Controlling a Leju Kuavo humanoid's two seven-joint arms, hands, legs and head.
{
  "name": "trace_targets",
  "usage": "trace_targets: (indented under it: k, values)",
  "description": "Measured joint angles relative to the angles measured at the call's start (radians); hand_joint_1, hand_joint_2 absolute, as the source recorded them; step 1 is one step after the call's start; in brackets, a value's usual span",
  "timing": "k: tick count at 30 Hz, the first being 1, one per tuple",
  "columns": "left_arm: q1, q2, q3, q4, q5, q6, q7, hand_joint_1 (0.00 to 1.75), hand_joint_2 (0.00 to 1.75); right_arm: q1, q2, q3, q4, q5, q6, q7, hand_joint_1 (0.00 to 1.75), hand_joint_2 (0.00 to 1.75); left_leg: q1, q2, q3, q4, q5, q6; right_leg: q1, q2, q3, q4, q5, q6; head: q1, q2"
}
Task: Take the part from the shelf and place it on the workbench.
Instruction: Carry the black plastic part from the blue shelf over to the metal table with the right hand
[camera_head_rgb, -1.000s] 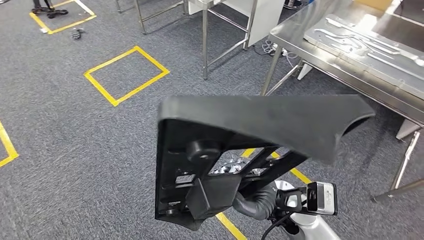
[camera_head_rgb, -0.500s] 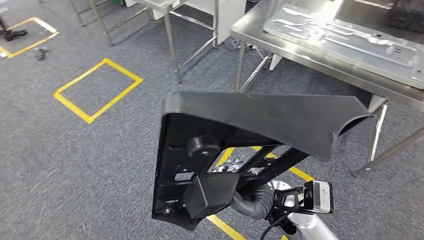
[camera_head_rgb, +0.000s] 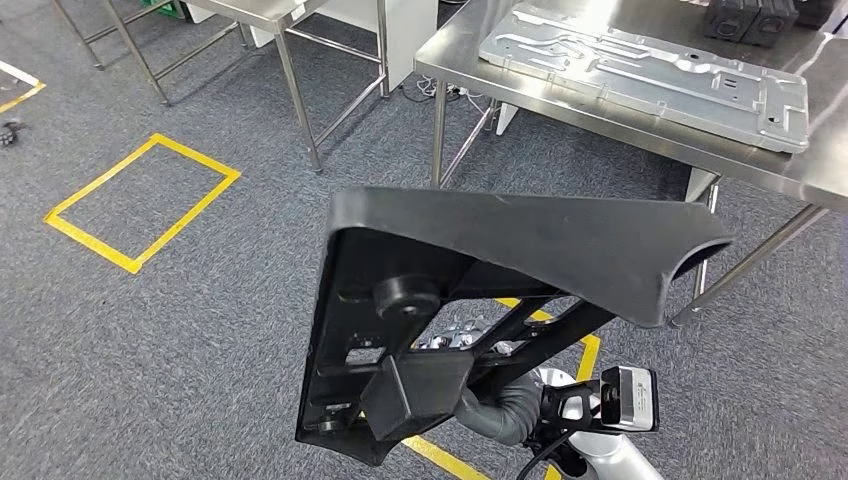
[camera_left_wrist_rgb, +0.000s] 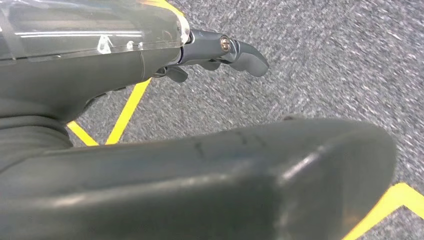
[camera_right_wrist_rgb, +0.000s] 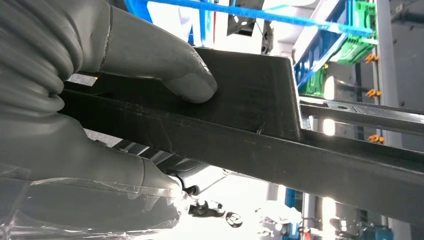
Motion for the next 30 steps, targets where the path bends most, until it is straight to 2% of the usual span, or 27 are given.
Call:
trace_targets:
  k: [2, 3, 5, 6, 7, 8, 9, 10, 11, 12, 13, 14, 15, 16, 18, 19, 20, 21, 22, 23, 24, 25, 26, 27, 29, 30]
  values:
    - [0.0, -0.001, 0.0, 0.0, 0.0, 0.0, 0.0, 0.0, 0.0, 0.0, 0.0, 0.0, 0.0, 0.0, 0.0, 0.0, 1.75, 1.75, 0.002, 0.003, 0.0, -0.002, 0.001, 0.002, 0.0, 0.001, 0.0, 0.001, -0.001, 0.001, 0.0, 0.0]
    - [-0.001, -0.001, 0.0, 0.0, 0.0, -0.001, 0.0, 0.0, 0.0, 0.001, 0.0, -0.001, -0.001, 0.0, 0.0, -0.001, 1.75, 1.75, 0.003, 0.007, 0.002, -0.004, 0.002, 0.004, 0.001, -0.011, -0.001, 0.005, -0.004, 0.002, 0.0, 0.0]
    - [-0.001, 0.001, 0.0, 0.0, -0.002, -0.002, 0.0, 0.0, 0.0, 0.003, 0.0, -0.004, -0.003, 0.0, 0.0, -0.002, 1.75, 1.75, 0.005, 0.021, 0.004, -0.009, 0.003, 0.012, 0.003, -0.061, -0.025, 0.057, -0.037, 0.01, 0.005, 0.0]
    - [-0.001, 0.002, 0.0, 0.0, -0.004, -0.002, 0.0, 0.0, 0.0, 0.004, 0.0, -0.006, -0.004, 0.001, 0.0, -0.003, 1.75, 1.75, 0.004, 0.031, 0.006, -0.011, 0.002, 0.015, 0.002, -0.091, -0.057, 0.121, -0.069, 0.015, 0.008, 0.0]
    - [0.0, 0.003, 0.0, 0.0, -0.003, -0.003, 0.0, 0.0, 0.0, 0.005, 0.0, -0.008, -0.004, 0.001, 0.002, -0.004, 1.75, 1.75, 0.003, 0.051, 0.01, -0.011, -0.002, 0.017, 0.0, -0.113, -0.077, 0.155, -0.072, 0.018, 0.01, 0.0]
    - [0.0, 0.004, 0.001, 0.0, -0.001, -0.003, 0.0, 0.0, 0.0, 0.006, 0.0, -0.01, -0.004, 0.001, 0.004, -0.005, 1.75, 1.75, 0.002, 0.07, 0.015, -0.012, -0.006, 0.016, -0.001, -0.129, -0.076, 0.149, -0.055, 0.017, 0.01, 0.0]
    - [-0.001, 0.004, 0.002, 0.0, 0.001, -0.003, 0.0, 0.0, 0.0, 0.007, 0.0, -0.011, -0.005, 0.001, 0.006, -0.005, 1.75, 1.75, 0.001, 0.089, 0.022, -0.012, -0.012, 0.014, 0.002, -0.155, -0.059, 0.113, -0.032, 0.012, 0.01, 0.0]
    - [-0.001, 0.005, 0.003, 0.0, 0.004, -0.003, 0.0, 0.0, 0.0, 0.007, 0.001, -0.013, -0.005, 0.001, 0.008, -0.005, 1.75, 1.75, -0.001, 0.106, 0.028, -0.012, -0.017, 0.009, 0.007, -0.177, -0.027, 0.045, 0.003, 0.004, 0.01, 0.0]
    - [-0.002, 0.005, 0.004, 0.0, 0.005, -0.003, 0.0, 0.0, 0.0, 0.006, 0.001, -0.014, -0.006, 0.001, 0.009, -0.005, 1.75, 1.75, -0.002, 0.113, 0.032, -0.013, -0.02, 0.005, 0.014, -0.192, -0.007, 0.004, 0.013, -0.003, 0.01, 0.0]
    - [-0.003, 0.005, 0.006, 0.0, 0.006, -0.002, -0.001, 0.0, 0.0, 0.006, 0.001, -0.015, -0.006, 0.0, 0.01, -0.006, 1.75, 1.75, -0.003, 0.122, 0.035, -0.015, -0.022, -0.001, 0.02, -0.199, -0.002, -0.011, 0.012, -0.008, 0.01, 0.0]
    - [-0.003, 0.005, 0.008, 0.0, 0.008, -0.001, -0.001, 0.0, 0.0, 0.006, 0.001, -0.015, -0.006, 0.0, 0.012, -0.006, 1.75, 1.75, -0.004, 0.132, 0.038, -0.018, -0.023, -0.006, 0.021, -0.188, -0.003, -0.013, 0.012, -0.012, 0.01, 0.0]
    - [-0.004, 0.005, 0.009, 0.0, 0.009, 0.0, -0.002, 0.0, 0.0, 0.007, 0.002, -0.016, -0.007, 0.0, 0.014, -0.006, 1.75, 1.75, -0.004, 0.137, 0.041, -0.02, -0.025, -0.012, 0.017, -0.175, -0.001, -0.019, 0.016, -0.017, 0.01, 0.0]
    - [-0.005, 0.006, 0.01, 0.0, 0.01, 0.002, -0.002, 0.0, 0.0, 0.007, 0.002, -0.017, -0.007, 0.0, 0.016, -0.007, 1.75, 1.75, -0.004, 0.127, 0.042, -0.015, -0.031, -0.017, 0.013, -0.164, 0.003, -0.026, 0.019, -0.021, 0.009, 0.0]
    - [-0.006, 0.007, 0.011, 0.0, 0.011, 0.003, -0.002, 0.0, 0.0, 0.006, 0.004, -0.017, -0.008, 0.0, 0.019, -0.007, 1.75, 1.75, -0.003, 0.107, 0.035, 0.005, -0.046, -0.021, 0.008, -0.153, 0.008, -0.033, 0.023, -0.026, 0.009, 0.0]
    - [-0.005, 0.008, 0.014, 0.0, 0.01, 0.006, -0.002, 0.0, 0.0, 0.004, 0.007, -0.017, -0.009, -0.001, 0.023, -0.008, 1.75, 1.75, -0.001, 0.055, -0.012, 0.108, -0.1, -0.026, 0.003, -0.133, 0.014, -0.04, 0.026, -0.033, 0.007, 0.0]
    - [-0.003, 0.008, 0.016, 0.0, 0.009, 0.006, -0.001, 0.0, 0.0, 0.005, 0.008, -0.017, -0.009, -0.001, 0.023, -0.008, 1.75, 1.75, -0.001, 0.044, -0.046, 0.174, -0.128, -0.028, 0.004, -0.121, 0.014, -0.039, 0.025, -0.035, 0.006, 0.0]
    - [-0.001, 0.008, 0.017, 0.0, 0.008, 0.007, -0.001, 0.0, 0.0, 0.006, 0.009, -0.017, -0.008, -0.001, 0.024, -0.008, 1.75, 1.75, -0.001, 0.04, -0.077, 0.227, -0.142, -0.03, 0.004, -0.108, 0.014, -0.038, 0.024, -0.036, 0.006, 0.0]
    - [0.001, 0.008, 0.018, 0.0, 0.008, 0.008, -0.001, 0.0, 0.0, 0.008, 0.009, -0.017, -0.008, -0.001, 0.024, -0.008, 1.75, 1.75, -0.001, 0.039, -0.094, 0.249, -0.137, -0.032, 0.004, -0.094, 0.015, -0.035, 0.022, -0.036, 0.005, 0.0]
    - [0.002, 0.008, 0.018, 0.0, 0.007, 0.008, 0.0, 0.0, 0.0, 0.009, 0.009, -0.017, -0.008, -0.001, 0.024, -0.008, 1.75, 1.75, -0.001, 0.038, -0.094, 0.234, -0.112, -0.032, 0.003, -0.08, 0.016, -0.032, 0.02, -0.035, 0.005, 0.0]
    - [0.002, 0.009, 0.019, 0.0, 0.006, 0.009, 0.0, 0.0, 0.0, 0.009, 0.009, -0.017, -0.008, -0.001, 0.024, -0.008, 1.75, 1.75, 0.0, 0.034, -0.075, 0.182, -0.072, -0.032, 0.002, -0.067, 0.017, -0.026, 0.016, -0.032, 0.005, 0.0]
    - [0.002, 0.01, 0.019, 0.0, 0.006, 0.009, 0.0, 0.0, 0.0, 0.009, 0.009, -0.017, -0.008, -0.001, 0.024, -0.008, 1.75, 1.75, 0.002, 0.019, -0.049, 0.116, -0.036, -0.03, 0.0, -0.055, 0.016, -0.02, 0.011, -0.029, 0.005, 0.0]
    - [0.002, 0.01, 0.019, 0.0, 0.006, 0.009, 0.0, 0.0, 0.0, 0.009, 0.009, -0.017, -0.008, -0.001, 0.024, -0.008, 1.75, 1.75, 0.003, 0.0, -0.024, 0.057, -0.012, -0.028, 0.0, -0.043, 0.014, -0.011, 0.006, -0.024, 0.005, 0.0]
    - [0.001, 0.011, 0.019, 0.0, 0.005, 0.009, 0.0, 0.0, 0.0, 0.01, 0.009, -0.017, -0.008, -0.001, 0.023, -0.008, 1.75, 1.75, 0.004, -0.017, -0.007, 0.017, -0.001, -0.025, 0.0, -0.033, 0.01, -0.005, 0.003, -0.019, 0.006, 0.0]
    - [0.001, 0.011, 0.019, 0.0, 0.005, 0.009, 0.0, 0.0, 0.0, 0.01, 0.009, -0.017, -0.008, 0.0, 0.022, -0.009, 1.75, 1.75, 0.004, -0.028, 0.0, 0.001, -0.002, -0.021, 0.0, -0.025, 0.006, -0.002, 0.002, -0.013, 0.006, 0.0]
    - [-0.001, 0.012, 0.02, 0.0, 0.005, 0.008, 0.0, 0.0, 0.0, 0.012, 0.009, -0.017, -0.008, 0.0, 0.021, -0.01, 1.75, 1.75, 0.002, -0.018, 0.002, -0.003, -0.002, -0.01, -0.002, -0.008, 0.002, -0.004, 0.004, -0.001, 0.006, 0.0]
    - [-0.002, 0.012, 0.02, 0.0, 0.005, 0.007, 0.0, 0.0, 0.0, 0.013, 0.009, -0.018, -0.009, 0.0, 0.021, -0.01, 1.75, 1.75, 0.003, -0.008, 0.005, -0.007, 0.0, -0.003, -0.002, -0.015, 0.001, -0.001, 0.001, 0.004, 0.005, 0.0]
